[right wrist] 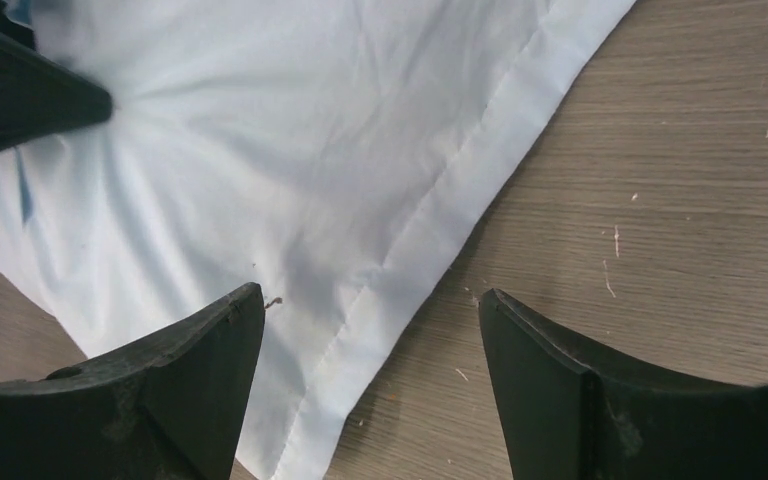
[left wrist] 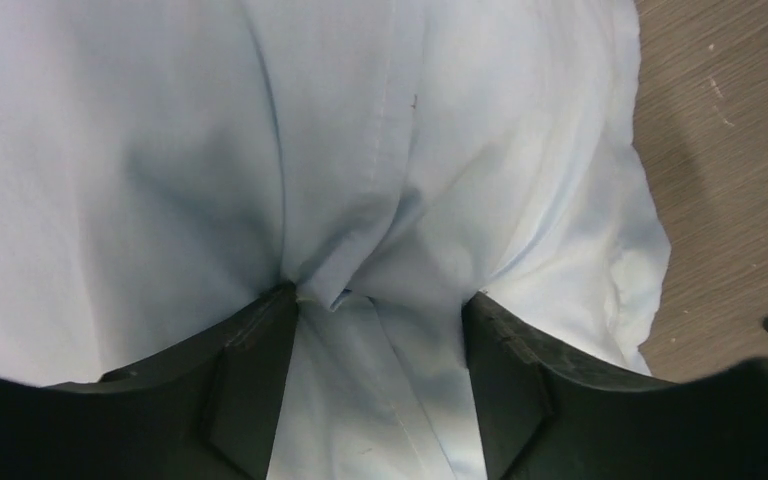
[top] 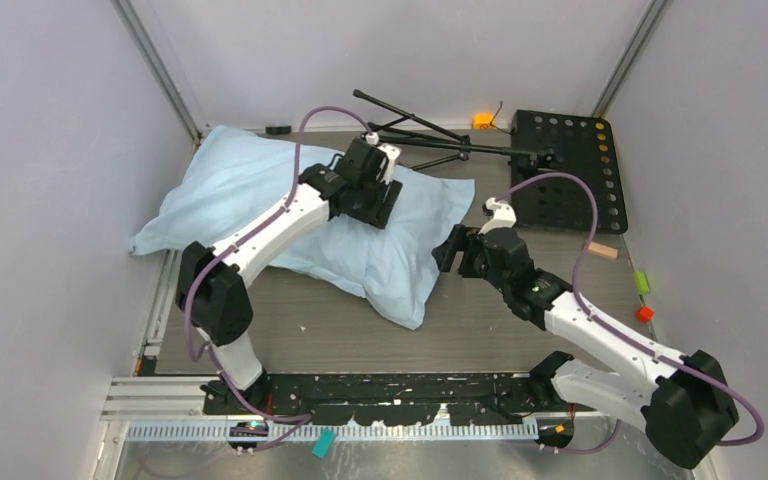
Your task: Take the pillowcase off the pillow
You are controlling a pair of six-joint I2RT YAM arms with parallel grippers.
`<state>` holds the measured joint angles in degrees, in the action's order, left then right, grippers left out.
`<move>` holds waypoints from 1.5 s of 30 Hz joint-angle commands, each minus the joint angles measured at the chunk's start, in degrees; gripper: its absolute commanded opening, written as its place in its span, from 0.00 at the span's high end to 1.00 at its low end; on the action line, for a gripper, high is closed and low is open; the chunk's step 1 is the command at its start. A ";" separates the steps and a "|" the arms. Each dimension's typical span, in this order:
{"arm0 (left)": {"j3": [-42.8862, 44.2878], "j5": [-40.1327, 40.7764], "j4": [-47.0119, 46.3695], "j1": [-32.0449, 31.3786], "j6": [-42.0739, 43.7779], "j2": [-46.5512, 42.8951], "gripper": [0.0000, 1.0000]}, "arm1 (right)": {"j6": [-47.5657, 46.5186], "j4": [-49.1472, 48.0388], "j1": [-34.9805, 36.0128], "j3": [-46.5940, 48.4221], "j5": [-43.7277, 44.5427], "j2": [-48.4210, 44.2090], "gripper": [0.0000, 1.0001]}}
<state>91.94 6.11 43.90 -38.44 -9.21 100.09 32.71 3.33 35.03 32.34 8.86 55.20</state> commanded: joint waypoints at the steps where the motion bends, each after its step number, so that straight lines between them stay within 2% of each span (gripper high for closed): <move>1: -3.28 -7.63 -1.76 3.88 -4.00 -3.40 0.42 | -0.04 -3.09 0.00 4.59 -2.33 4.04 0.17; 5: -4.78 -8.79 -2.45 4.59 -4.35 -4.16 0.56 | -0.09 -4.38 -0.05 9.01 -6.16 8.83 0.17; 7: -5.10 -9.09 -2.77 4.73 -4.89 -4.79 0.58 | 0.24 -5.50 -0.04 11.31 -9.09 11.23 0.18; 9: -5.09 -9.71 -2.71 4.78 -5.25 -5.88 0.55 | 1.14 -6.21 -0.03 13.74 -12.79 13.70 0.19; 11: -5.06 -9.42 -2.61 4.79 -5.33 -7.39 0.43 | 2.23 -6.95 0.02 16.19 -14.87 16.58 0.19; 13: -4.87 -8.32 -2.07 4.78 -5.09 -8.93 0.38 | 3.22 -7.07 0.04 18.90 -16.53 19.43 0.19; 20: -3.25 0.37 3.68 4.84 -3.49 -8.65 0.36 | 4.26 -3.87 0.00 26.79 -17.73 28.69 0.25; 22: -3.26 2.37 4.71 4.78 -2.97 -8.07 0.35 | 4.07 -1.83 -0.03 27.76 -17.14 29.91 0.30; 26: -3.00 6.16 6.60 4.77 -1.84 -6.86 0.32 | 3.40 0.50 -0.02 27.86 -15.38 30.84 0.36; 29: -3.00 9.35 7.63 4.78 -1.37 -6.49 0.32 | 2.86 1.42 -0.02 26.33 -14.08 30.30 0.43; 31: -2.72 13.13 8.91 4.92 -1.25 -6.40 0.34 | 2.39 1.87 0.01 24.24 -11.61 29.24 0.45; 34: -2.98 14.90 9.82 5.89 -2.05 -7.24 0.39 | 1.71 3.29 -0.03 19.75 -5.97 26.65 0.45; 39: -5.79 11.47 6.75 6.53 -3.46 -9.56 0.46 | -0.36 5.50 -0.07 16.81 -1.11 21.59 0.44; 41: -6.12 9.88 6.16 6.53 -3.66 -9.89 0.51 | -0.93 6.19 -0.13 18.24 -2.10 19.66 0.40; 45: -6.64 6.90 4.40 6.53 -3.95 -10.57 0.54 | -2.28 7.31 -0.05 24.54 -6.02 19.07 0.27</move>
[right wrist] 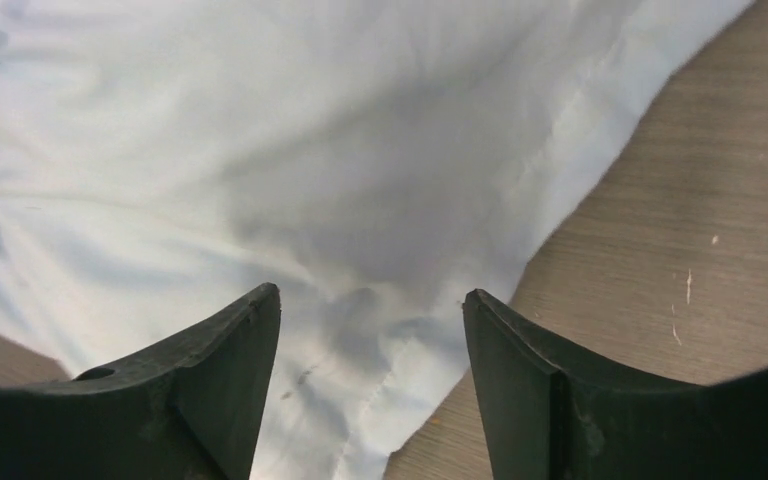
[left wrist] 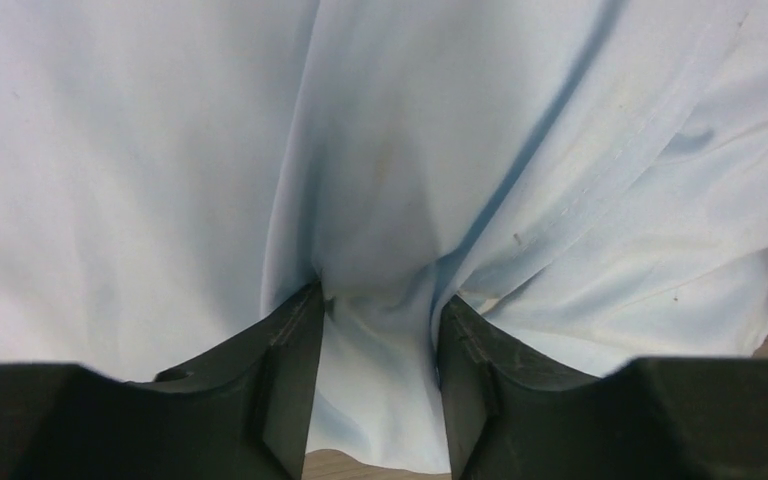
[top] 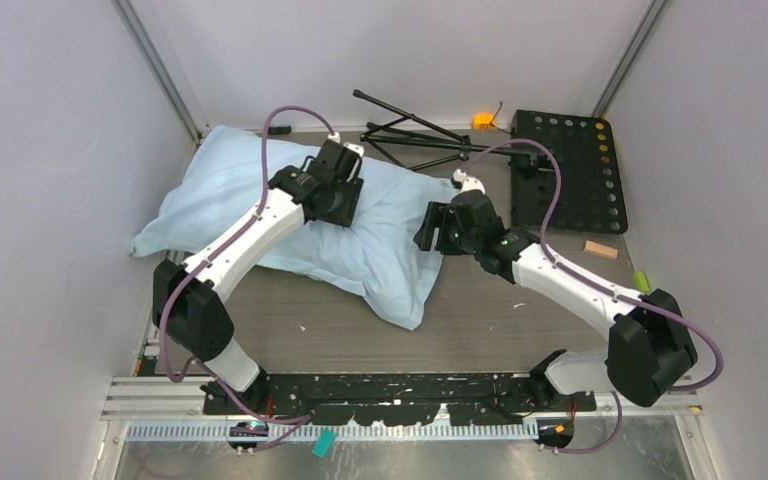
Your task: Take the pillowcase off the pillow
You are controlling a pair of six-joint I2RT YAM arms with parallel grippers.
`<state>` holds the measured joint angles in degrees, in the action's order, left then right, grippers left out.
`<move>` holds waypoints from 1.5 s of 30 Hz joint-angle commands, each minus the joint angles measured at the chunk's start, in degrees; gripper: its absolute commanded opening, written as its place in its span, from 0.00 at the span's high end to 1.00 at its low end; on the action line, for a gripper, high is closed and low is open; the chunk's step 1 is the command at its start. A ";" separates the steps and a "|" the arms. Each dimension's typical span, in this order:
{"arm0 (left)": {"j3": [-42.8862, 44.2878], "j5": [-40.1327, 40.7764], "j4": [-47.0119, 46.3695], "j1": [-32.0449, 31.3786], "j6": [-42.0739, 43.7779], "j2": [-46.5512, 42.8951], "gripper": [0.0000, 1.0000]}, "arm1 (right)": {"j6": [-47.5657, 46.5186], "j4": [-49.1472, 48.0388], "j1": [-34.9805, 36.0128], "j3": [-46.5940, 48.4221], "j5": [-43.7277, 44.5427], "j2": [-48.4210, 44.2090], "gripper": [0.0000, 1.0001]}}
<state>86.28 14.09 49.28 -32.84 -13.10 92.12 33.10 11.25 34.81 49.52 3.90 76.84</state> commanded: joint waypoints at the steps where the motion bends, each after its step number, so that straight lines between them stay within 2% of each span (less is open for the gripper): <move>1: -1.02 -2.08 -1.28 0.94 -0.03 -2.77 0.57 | -2.93 0.40 0.25 9.46 -1.68 -1.71 0.26; 5: -1.22 -5.24 -2.07 0.94 -0.72 -3.50 0.69 | -3.42 1.81 0.95 15.80 -2.72 2.75 0.23; 9: -1.32 -6.29 -2.32 1.02 -1.28 -4.08 0.83 | -3.36 0.80 1.42 17.95 -5.00 6.97 0.23; 13: 0.04 -5.44 -0.72 1.02 -1.40 -5.25 0.93 | -4.70 3.74 1.45 19.96 -5.13 11.86 0.28; 15: 0.40 -4.63 -0.46 1.02 -1.23 -6.25 0.97 | -4.73 4.25 1.36 19.31 -5.01 13.29 0.36; 17: 0.74 -4.09 -0.29 1.02 -1.14 -7.09 1.00 | -4.37 3.96 1.39 17.60 -4.33 13.11 0.49; 22: 1.52 -5.61 -0.34 1.03 -1.44 -9.14 1.00 | -2.42 1.84 1.19 10.94 -0.88 9.00 0.81; 25: 1.46 -4.97 -0.76 1.02 -1.23 -9.83 1.00 | -1.51 1.46 1.13 7.13 0.71 5.90 0.93; 30: 1.80 -2.15 0.03 1.03 -1.00 -10.28 1.00 | -0.61 1.52 1.08 0.49 3.56 -1.12 0.99; 34: 1.20 0.15 0.31 1.02 -0.53 -10.74 1.00 | -0.32 2.41 1.01 -4.42 3.84 -3.60 1.00; 39: -0.35 2.13 0.32 1.02 -0.78 -10.35 1.00 | 1.69 2.21 0.86 -8.41 4.01 -2.23 1.00; 45: -2.29 -2.54 0.82 1.02 -2.56 -5.65 1.00 | 2.37 -0.02 0.43 -8.52 1.94 3.28 1.00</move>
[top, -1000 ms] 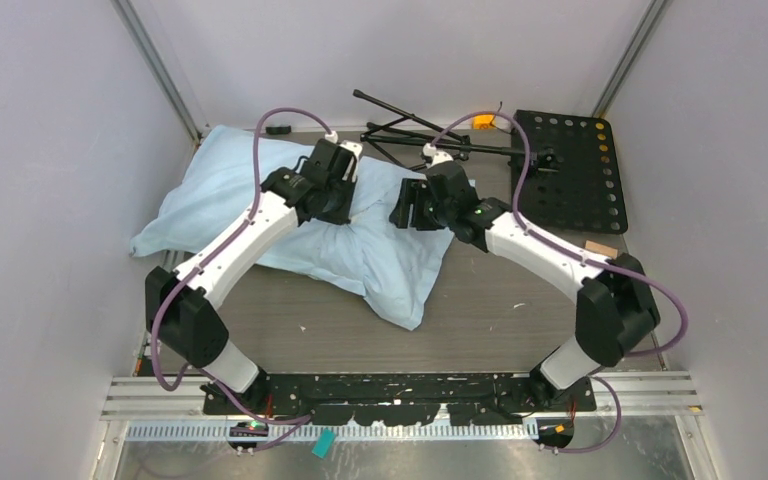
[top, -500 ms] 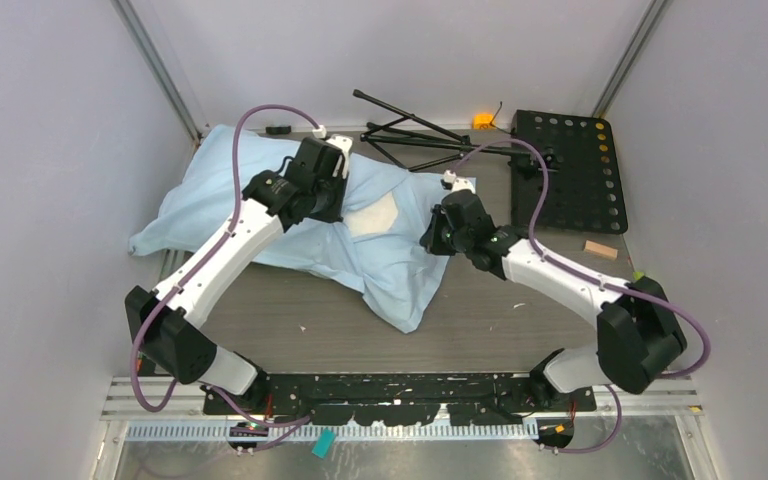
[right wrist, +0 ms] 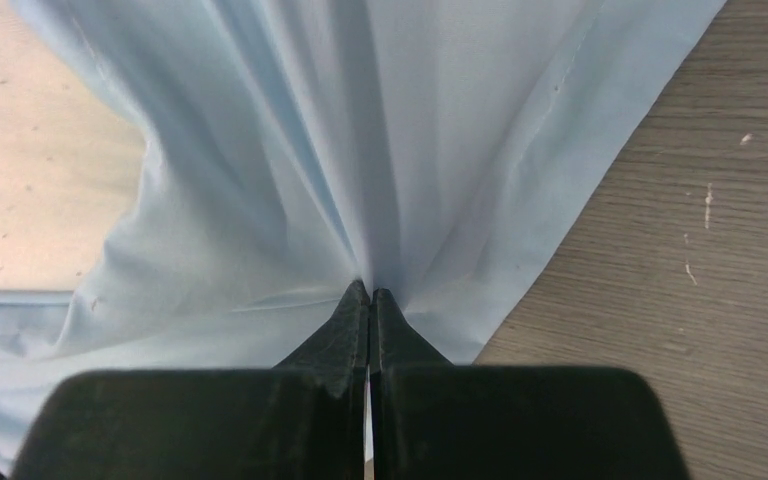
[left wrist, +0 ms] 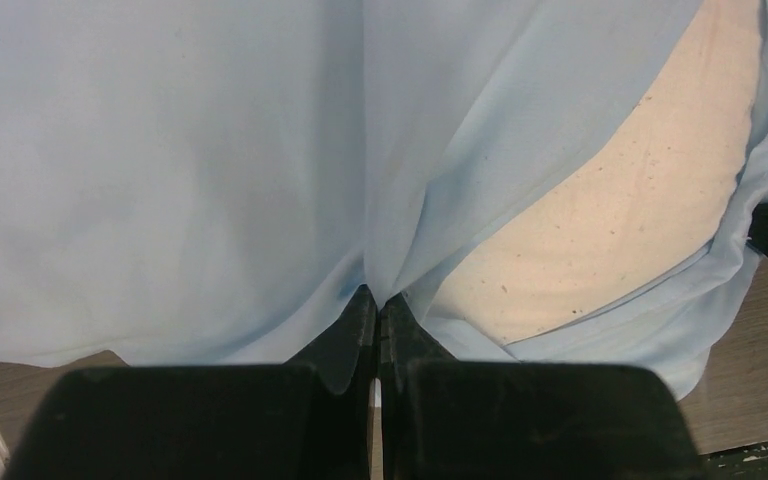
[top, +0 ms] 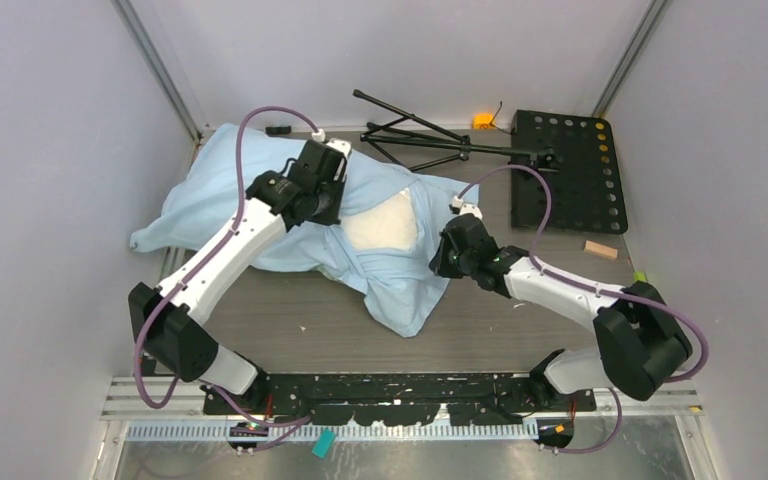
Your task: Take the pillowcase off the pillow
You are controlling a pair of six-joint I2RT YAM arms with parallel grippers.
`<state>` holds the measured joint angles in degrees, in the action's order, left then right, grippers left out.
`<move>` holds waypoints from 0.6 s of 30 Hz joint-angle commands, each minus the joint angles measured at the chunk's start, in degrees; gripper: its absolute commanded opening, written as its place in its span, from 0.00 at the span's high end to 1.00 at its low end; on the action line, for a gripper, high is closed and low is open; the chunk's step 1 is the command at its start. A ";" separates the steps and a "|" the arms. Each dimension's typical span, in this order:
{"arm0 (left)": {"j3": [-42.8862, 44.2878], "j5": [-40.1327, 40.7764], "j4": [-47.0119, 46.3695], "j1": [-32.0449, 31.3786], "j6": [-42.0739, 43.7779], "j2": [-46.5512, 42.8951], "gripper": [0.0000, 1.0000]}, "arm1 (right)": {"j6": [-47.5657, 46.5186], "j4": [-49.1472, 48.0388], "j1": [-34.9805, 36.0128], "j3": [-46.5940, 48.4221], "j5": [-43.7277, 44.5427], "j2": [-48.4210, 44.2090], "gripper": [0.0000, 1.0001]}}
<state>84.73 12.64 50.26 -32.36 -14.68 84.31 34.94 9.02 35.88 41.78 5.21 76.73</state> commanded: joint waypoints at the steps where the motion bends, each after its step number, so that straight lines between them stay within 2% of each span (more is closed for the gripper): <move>1: -0.84 -0.91 -0.04 0.55 -1.11 2.72 1.00 | 0.57 2.20 -0.69 -0.36 -0.24 4.18 1.00; 5: 1.62 4.88 3.37 -0.56 -1.76 3.39 1.00 | -0.27 2.34 -0.95 0.69 -2.59 5.16 1.00; 7: 6.50 10.76 8.08 -5.57 -1.53 4.68 0.98 | -0.95 1.68 -0.98 0.21 -3.19 3.69 1.00; 10: 14.47 18.13 13.47 -13.59 -0.63 7.34 0.77 | -1.79 0.18 -0.95 -0.50 -3.26 0.93 1.00; 13: 19.47 15.52 14.41 -17.18 -1.43 8.62 0.56 | -2.24 -0.02 -0.93 -0.18 -3.16 -0.64 1.00; 18: 17.82 7.17 7.19 -19.47 -3.54 7.95 0.43 | -1.75 0.16 -0.94 0.14 -3.97 -1.27 1.00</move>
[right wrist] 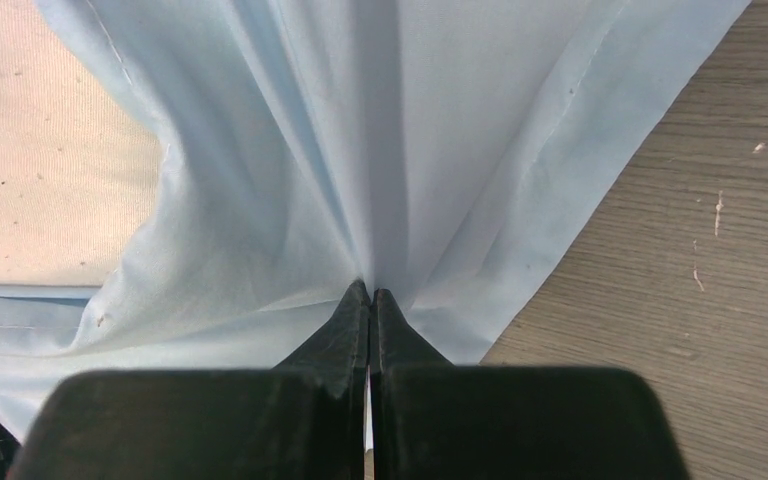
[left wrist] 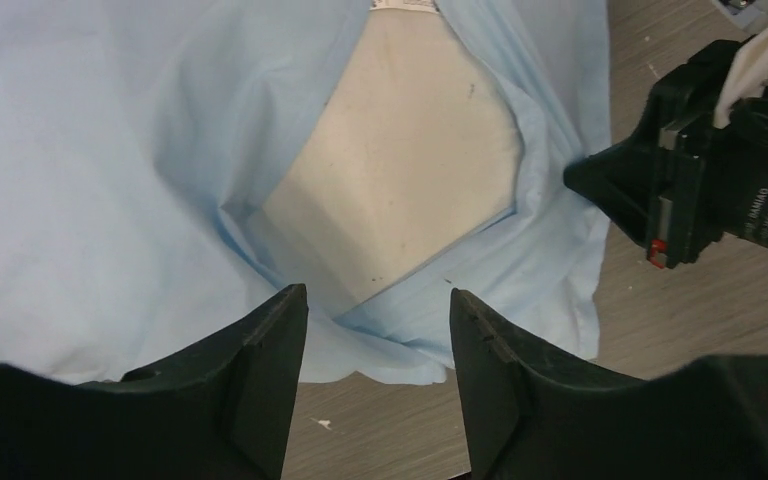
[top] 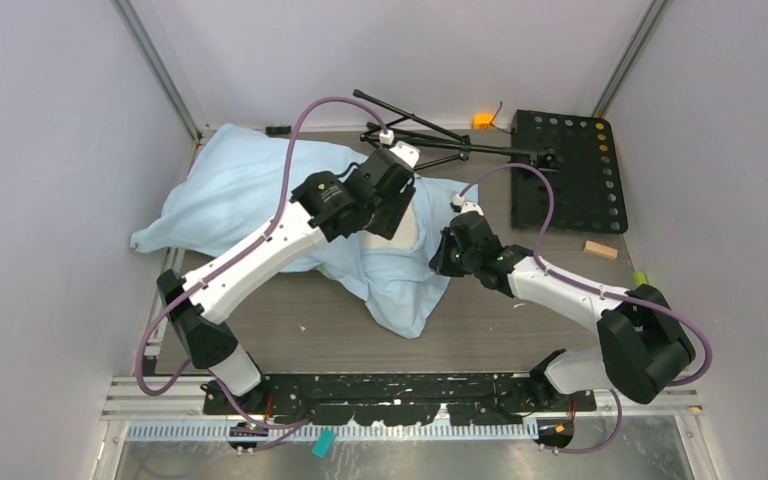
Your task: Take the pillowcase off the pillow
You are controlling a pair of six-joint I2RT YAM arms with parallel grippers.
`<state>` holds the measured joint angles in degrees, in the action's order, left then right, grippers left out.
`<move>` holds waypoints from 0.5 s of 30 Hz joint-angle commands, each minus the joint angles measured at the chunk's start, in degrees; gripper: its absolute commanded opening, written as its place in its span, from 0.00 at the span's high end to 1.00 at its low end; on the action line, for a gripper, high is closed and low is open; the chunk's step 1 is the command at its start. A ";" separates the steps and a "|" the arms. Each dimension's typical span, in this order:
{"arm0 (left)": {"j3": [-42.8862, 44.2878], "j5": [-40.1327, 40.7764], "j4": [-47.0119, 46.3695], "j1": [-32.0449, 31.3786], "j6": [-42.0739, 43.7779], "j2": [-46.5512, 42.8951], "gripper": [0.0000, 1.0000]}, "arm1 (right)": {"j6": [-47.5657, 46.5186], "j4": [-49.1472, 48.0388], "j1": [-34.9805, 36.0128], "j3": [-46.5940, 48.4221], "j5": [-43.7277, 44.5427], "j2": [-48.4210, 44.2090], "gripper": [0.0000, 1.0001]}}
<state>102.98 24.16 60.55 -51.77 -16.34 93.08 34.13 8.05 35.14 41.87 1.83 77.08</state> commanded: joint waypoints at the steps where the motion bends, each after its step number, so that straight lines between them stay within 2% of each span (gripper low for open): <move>1: -1.23 -6.07 -4.51 -0.15 -2.28 -0.69 0.41 | -0.59 0.92 -0.17 -0.12 -0.76 -1.80 1.00; 3: -2.67 -9.38 -7.17 -0.18 -2.93 0.18 0.33 | -0.04 0.08 -0.24 -0.73 -1.03 -2.36 1.00; 5: -4.32 -11.51 -9.67 0.13 -2.80 1.68 0.15 | 0.38 -0.37 -0.23 -1.17 -1.08 -2.98 1.00; 6: -4.85 -11.99 -10.46 0.66 -3.05 2.57 0.10 | 0.55 -0.46 -0.19 -1.42 -1.00 -3.39 1.00; 9: -6.19 -11.88 -11.25 2.98 -3.52 5.70 0.05 | 0.95 -0.65 -0.20 -2.37 -0.80 -4.64 1.00; 15: -8.12 -4.30 -11.34 3.61 -2.24 11.90 0.00 | 2.53 -2.19 -0.23 -5.18 -1.02 -6.89 1.00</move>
<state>95.22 15.38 50.68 -48.77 -19.09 102.13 35.09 6.94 35.03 38.44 1.39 72.38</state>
